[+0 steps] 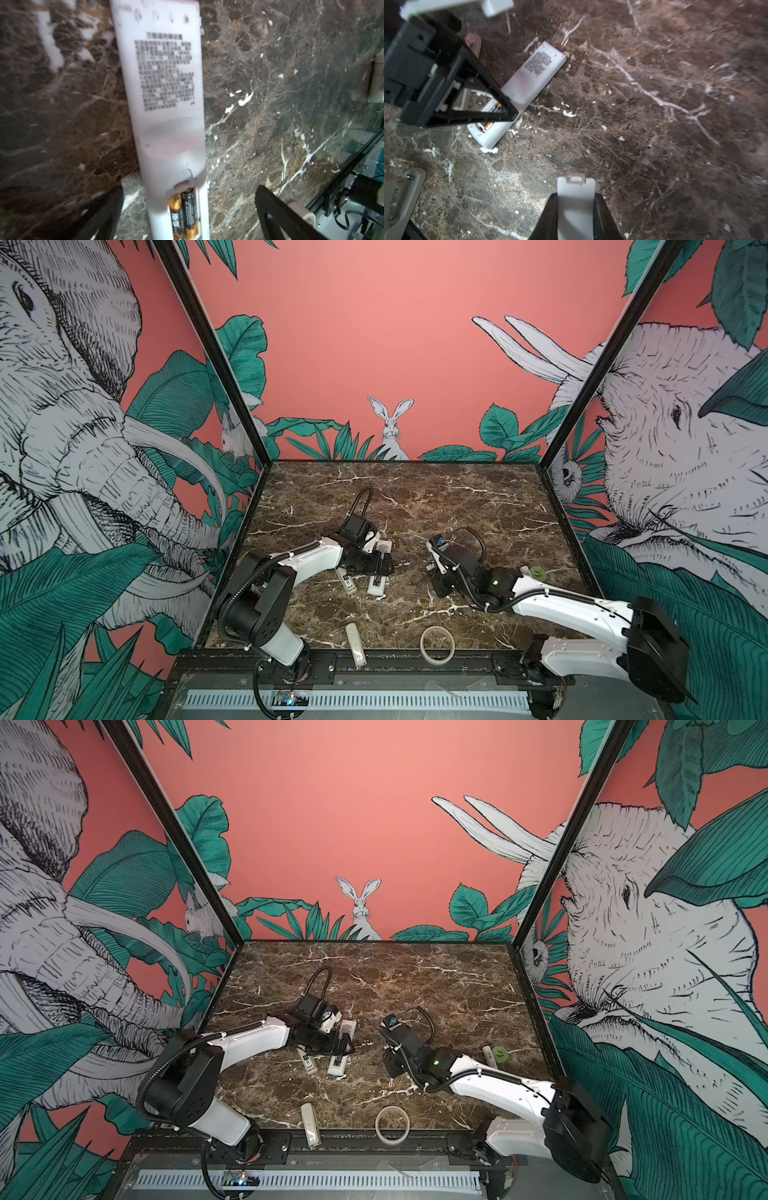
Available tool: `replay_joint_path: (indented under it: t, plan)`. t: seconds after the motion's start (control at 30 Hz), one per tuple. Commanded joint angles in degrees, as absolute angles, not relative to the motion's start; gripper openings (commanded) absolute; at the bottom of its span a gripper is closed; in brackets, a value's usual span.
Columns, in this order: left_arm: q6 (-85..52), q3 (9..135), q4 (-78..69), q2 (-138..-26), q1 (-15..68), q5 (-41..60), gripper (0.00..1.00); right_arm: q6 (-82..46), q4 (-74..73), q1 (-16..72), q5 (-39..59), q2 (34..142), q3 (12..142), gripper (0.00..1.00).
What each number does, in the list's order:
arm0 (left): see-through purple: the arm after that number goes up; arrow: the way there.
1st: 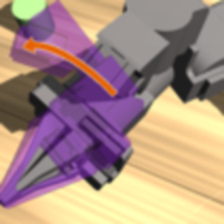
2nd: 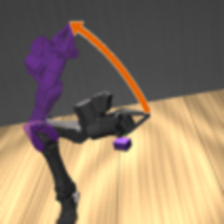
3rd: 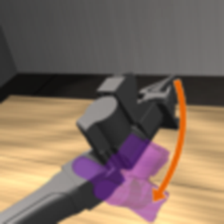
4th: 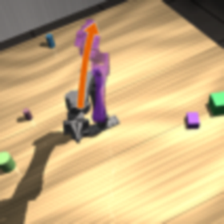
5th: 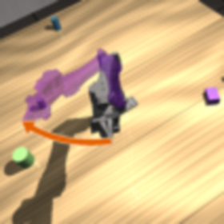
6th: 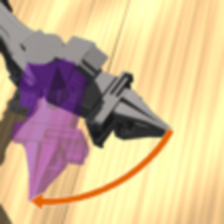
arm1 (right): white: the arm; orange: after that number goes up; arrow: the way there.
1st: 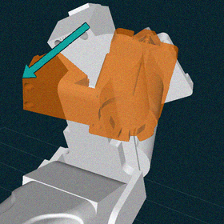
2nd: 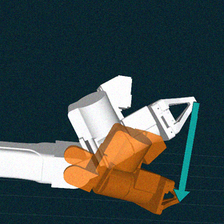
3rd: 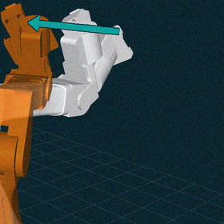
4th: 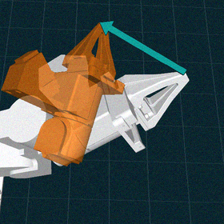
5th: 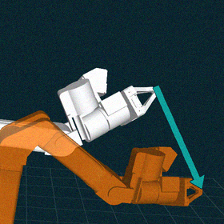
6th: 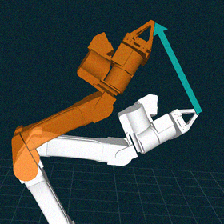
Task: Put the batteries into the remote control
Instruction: 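Lower the cover onto the compartment while the left gripper pins the remote's far end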
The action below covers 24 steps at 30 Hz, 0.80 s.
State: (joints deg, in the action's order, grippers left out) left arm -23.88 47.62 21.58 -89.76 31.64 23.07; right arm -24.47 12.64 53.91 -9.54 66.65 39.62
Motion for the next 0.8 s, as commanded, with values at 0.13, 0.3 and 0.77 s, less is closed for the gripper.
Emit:
replay_joint_path:
  t: [0.13,0.3,0.77]
  plan:
    - [-29.65,48.68,22.15,-89.65,38.84,27.31,0.99,-25.76,16.02,51.77,-15.35,58.39,37.14,0.21]
    - [-34.02,53.73,18.24,-94.29,45.55,30.00,0.99,-25.62,18.07,50.73,-15.94,55.28,36.33,0.21]
    - [-31.57,53.12,25.93,-83.53,41.53,18.20,0.99,-19.04,14.00,48.11,-8.74,59.84,36.46,0.21]
